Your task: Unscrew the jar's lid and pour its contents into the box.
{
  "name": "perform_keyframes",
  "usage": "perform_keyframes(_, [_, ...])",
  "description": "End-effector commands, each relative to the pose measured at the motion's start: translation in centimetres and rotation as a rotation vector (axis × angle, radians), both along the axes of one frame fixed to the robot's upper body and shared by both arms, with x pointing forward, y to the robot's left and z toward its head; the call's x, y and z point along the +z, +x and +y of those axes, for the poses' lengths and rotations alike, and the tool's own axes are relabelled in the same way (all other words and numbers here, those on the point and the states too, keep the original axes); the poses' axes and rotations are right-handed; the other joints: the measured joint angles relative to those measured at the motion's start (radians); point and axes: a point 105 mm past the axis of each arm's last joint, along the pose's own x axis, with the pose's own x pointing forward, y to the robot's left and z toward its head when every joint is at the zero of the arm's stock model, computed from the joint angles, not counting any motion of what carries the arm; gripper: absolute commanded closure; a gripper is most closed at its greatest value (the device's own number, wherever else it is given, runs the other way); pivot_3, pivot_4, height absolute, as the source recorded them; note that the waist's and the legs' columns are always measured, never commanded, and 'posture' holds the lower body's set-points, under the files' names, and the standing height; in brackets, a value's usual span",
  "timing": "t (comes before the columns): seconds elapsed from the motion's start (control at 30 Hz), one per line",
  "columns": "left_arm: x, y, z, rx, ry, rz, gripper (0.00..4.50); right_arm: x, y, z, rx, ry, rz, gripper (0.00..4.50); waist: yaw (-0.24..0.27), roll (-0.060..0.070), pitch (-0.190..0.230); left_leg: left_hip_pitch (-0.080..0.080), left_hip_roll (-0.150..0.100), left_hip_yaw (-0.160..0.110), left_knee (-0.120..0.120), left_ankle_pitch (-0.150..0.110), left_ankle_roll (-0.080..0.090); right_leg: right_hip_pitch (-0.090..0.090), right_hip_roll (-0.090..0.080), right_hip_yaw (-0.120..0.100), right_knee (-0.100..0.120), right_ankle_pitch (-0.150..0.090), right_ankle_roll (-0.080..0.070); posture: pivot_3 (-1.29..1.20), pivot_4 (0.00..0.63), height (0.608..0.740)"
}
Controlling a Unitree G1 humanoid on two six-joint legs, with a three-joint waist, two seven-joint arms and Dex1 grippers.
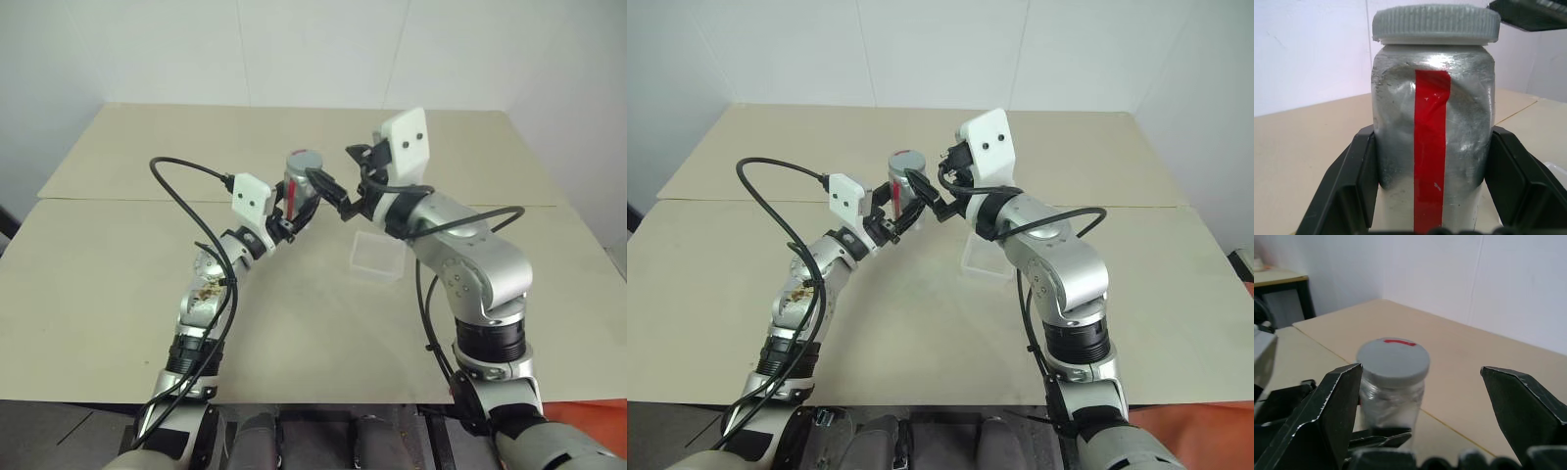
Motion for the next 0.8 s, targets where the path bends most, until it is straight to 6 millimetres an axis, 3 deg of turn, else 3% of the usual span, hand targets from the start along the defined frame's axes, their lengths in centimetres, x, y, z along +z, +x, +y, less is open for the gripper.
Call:
perform_keyframes(0.03, [1.5,-0.8,-0.4,-0.02,-0.02,-0.055,1.8,1.9,-0.8,0.8,0.044,0.022,-0.074,0.04,0.0,0.0,0.0,0.0,0.0,0.0,0.0,0.0,0.0,0.0,0.0,0.0,0.0,0.0,0.0,0.0,0.15,0.74])
perform_keyframes(0.33, [1.6,-0.9,-0.7,-0.028,-0.02,-0.055,1.8,2.0,-0.2,2.4,0.056,0.011,-0.082,0.04,-0.004,0.0,0.0,0.0,0.0,0.0,0.0,0.0,0.0,0.0,0.0,0.0,0.0,0.0,0.0,0.0,0.15,0.74])
perform_keyframes(0.8, [1.7,-0.9,-0.6,-0.03,-0.015,-0.056,1.8,1.8,1.1,1.6,-0.008,0.018,-0.07,0.04,-0.005,0.0,0.0,0.0,0.0,0.0,0.0,0.0,0.0,0.0,0.0,0.0,0.0,0.0,0.0,0.0,0.15,0.74])
